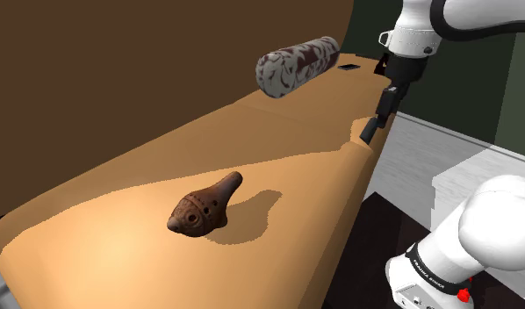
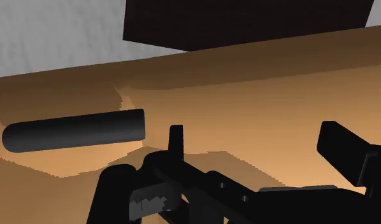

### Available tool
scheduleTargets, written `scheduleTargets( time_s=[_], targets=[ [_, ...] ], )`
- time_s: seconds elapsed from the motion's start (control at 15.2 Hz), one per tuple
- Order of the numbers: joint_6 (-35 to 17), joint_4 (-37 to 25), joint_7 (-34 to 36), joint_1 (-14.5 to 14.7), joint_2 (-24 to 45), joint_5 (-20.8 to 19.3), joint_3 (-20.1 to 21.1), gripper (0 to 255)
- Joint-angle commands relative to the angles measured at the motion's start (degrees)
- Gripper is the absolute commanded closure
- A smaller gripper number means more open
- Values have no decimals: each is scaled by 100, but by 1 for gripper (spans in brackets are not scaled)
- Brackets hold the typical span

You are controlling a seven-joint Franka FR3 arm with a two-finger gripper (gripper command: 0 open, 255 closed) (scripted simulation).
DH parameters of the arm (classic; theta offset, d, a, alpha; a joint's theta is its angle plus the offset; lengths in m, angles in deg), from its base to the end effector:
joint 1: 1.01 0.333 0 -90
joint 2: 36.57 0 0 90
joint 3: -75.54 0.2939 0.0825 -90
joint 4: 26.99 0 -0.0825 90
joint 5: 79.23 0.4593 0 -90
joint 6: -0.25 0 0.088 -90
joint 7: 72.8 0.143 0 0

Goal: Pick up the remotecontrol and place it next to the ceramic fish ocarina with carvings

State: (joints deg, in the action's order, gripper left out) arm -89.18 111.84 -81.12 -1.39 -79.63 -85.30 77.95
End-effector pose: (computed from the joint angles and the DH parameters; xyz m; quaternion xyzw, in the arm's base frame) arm 0.3968 -0.0012 0.4891 0.9925 0.0858 -0.0594 0.0637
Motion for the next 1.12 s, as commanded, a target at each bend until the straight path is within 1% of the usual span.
scheduleTargets(
  time_s=[0.0, 0.53, 1.06],
  targets=[
    [0, 0, 0, 0, 0, 0, 0, 0],
    [-1663, 219, 1832, -1095, 728, 545, -628, 0],
    [-3450, 823, 3371, -2050, 1135, 1215, -1286, 0]
  ],
)
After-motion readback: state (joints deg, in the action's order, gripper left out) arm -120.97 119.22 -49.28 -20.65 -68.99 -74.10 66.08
